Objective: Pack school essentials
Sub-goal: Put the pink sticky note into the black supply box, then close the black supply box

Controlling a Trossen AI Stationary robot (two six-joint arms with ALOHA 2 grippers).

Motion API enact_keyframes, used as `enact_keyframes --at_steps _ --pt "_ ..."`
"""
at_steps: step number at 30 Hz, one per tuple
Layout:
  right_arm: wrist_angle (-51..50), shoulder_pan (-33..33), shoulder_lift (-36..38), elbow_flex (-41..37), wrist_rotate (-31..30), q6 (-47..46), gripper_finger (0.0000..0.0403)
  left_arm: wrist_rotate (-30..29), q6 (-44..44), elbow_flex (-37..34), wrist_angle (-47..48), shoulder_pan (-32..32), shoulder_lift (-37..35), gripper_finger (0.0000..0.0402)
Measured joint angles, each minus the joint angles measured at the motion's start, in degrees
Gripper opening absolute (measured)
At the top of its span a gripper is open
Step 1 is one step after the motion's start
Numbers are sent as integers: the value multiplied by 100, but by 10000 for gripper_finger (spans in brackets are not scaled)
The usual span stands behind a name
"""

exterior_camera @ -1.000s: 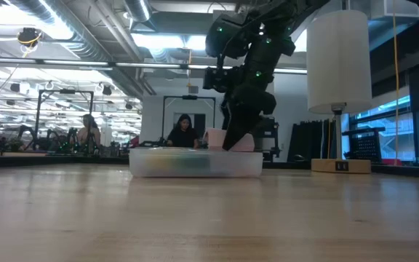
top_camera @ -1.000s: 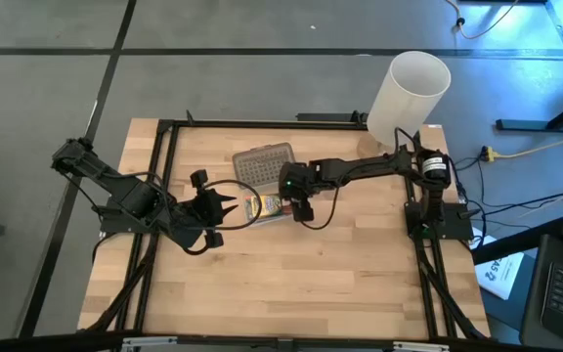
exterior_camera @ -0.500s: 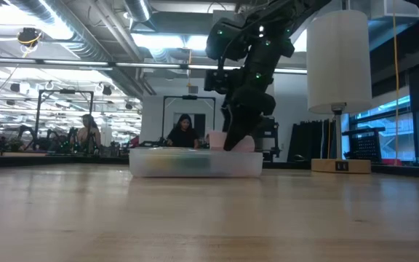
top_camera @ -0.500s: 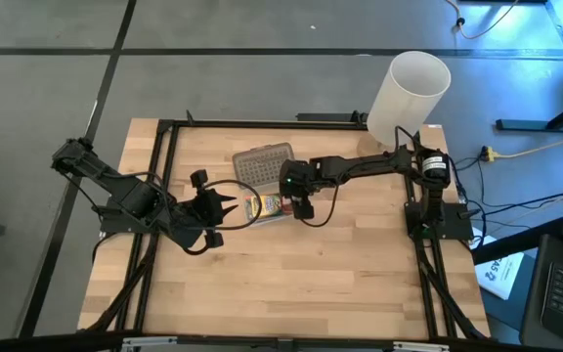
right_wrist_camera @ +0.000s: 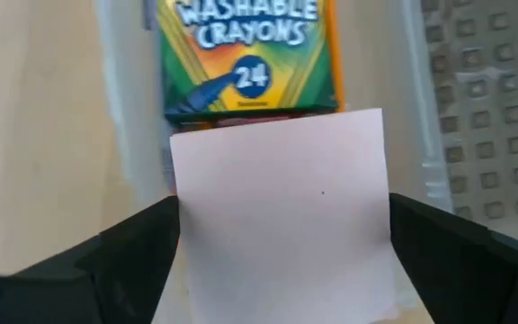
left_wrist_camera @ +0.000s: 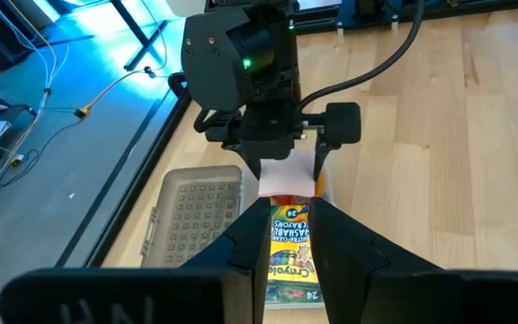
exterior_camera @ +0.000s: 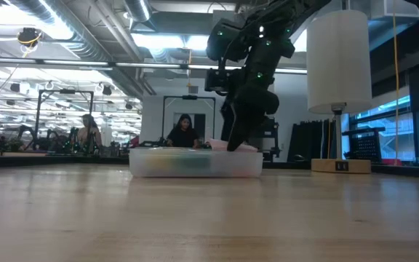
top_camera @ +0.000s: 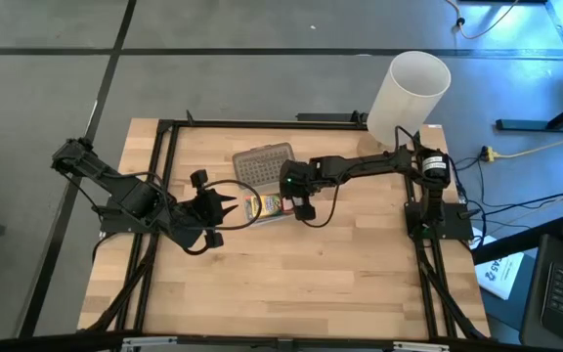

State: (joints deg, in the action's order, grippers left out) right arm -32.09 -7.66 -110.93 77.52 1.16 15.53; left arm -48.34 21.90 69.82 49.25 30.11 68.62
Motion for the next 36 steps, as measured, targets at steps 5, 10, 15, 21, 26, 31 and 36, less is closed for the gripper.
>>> enact_keyframes --at_steps 5,10,15,21,26,31,36 --pt "-14 4 0 0 47 -2 385 0 1 0 0 0 0 71" --pt "-8 2 0 0 47 -2 385 0 1 0 0 0 0 71" --pt "3 -3 0 0 10 -247 385 0 -1 0 0 0 0 71" --pt "96 -11 -2 0 -103 -196 391 0 -1 0 0 0 0 71" --pt "91 -11 -2 0 -106 -293 399 0 1 0 0 0 0 71" --pt "75 -14 -2 -2 -211 -169 399 0 0 0 0 0 0 71" --pt "-108 -62 -7 205 -455 -368 399 1 0 0 0 2 0 71"
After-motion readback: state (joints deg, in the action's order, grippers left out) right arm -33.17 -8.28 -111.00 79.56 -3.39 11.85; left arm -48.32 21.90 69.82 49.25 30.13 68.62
